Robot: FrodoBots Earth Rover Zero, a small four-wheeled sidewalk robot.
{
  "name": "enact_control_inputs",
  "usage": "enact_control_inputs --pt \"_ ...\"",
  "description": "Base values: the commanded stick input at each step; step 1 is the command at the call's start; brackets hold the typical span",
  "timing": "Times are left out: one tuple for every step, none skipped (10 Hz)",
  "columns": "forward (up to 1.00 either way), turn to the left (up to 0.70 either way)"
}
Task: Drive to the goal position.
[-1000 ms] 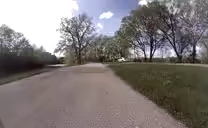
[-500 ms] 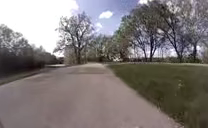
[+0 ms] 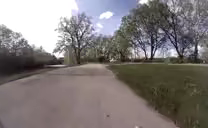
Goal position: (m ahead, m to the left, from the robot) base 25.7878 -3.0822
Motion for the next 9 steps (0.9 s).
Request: enact_control_inputs --pt "1.00 0.00" --pt "1.00 0.00" --pt "1.00 0.00" --pt "1.00 0.00" --pt "1.00 0.00" --pt "1.00 0.00" --pt "1.00 0.00" --pt "0.95 0.00" --pt "0.90 0.00"
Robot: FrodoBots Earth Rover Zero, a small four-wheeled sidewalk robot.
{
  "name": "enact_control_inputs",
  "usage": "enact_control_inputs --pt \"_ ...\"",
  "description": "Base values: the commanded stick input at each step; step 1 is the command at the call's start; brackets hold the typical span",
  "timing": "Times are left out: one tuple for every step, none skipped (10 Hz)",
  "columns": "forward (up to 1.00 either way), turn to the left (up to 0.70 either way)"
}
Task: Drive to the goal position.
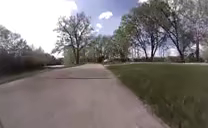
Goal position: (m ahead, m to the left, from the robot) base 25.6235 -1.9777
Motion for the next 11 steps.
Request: enact_control_inputs --pt "0.86 0.00" --pt "0.83 0.00" --pt "0.81 0.00" --pt "0.81 0.00" --pt "0.81 0.00" --pt "0.81 0.00" --pt "0.81 0.00" --pt "0.81 0.00" --pt "0.81 0.00" --pt "0.81 0.00" --pt "0.81 0.00"
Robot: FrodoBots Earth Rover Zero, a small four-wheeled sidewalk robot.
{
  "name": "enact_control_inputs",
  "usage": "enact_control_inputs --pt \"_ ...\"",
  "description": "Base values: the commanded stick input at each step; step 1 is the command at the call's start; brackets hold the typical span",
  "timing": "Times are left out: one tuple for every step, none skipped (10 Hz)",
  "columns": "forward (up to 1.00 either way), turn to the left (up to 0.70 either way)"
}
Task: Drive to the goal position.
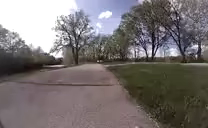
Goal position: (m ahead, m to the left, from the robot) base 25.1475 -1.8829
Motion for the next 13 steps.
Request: enact_control_inputs --pt "0.81 0.00" --pt "0.81 0.00" --pt "0.81 0.00" --pt "0.81 0.00" --pt "0.81 0.00" --pt "0.81 0.00" --pt "0.81 0.00" --pt "0.81 0.00" --pt "0.81 0.00" --pt "0.81 0.00" --pt "0.81 0.00" --pt "0.81 0.00" --pt "0.81 0.00"
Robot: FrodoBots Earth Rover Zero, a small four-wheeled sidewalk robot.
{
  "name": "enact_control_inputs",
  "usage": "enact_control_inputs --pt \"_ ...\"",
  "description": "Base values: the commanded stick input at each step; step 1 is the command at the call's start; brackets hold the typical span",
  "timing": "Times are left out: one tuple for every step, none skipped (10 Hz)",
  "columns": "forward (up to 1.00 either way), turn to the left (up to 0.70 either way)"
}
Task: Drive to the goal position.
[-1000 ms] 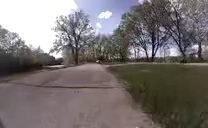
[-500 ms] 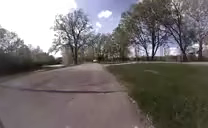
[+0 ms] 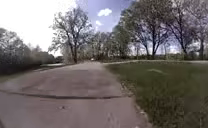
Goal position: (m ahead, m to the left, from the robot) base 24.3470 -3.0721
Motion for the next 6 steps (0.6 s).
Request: enact_control_inputs --pt "0.81 0.00" --pt "0.81 0.00" --pt "0.81 0.00" --pt "0.81 0.00" --pt "0.81 0.00" --pt "0.81 0.00"
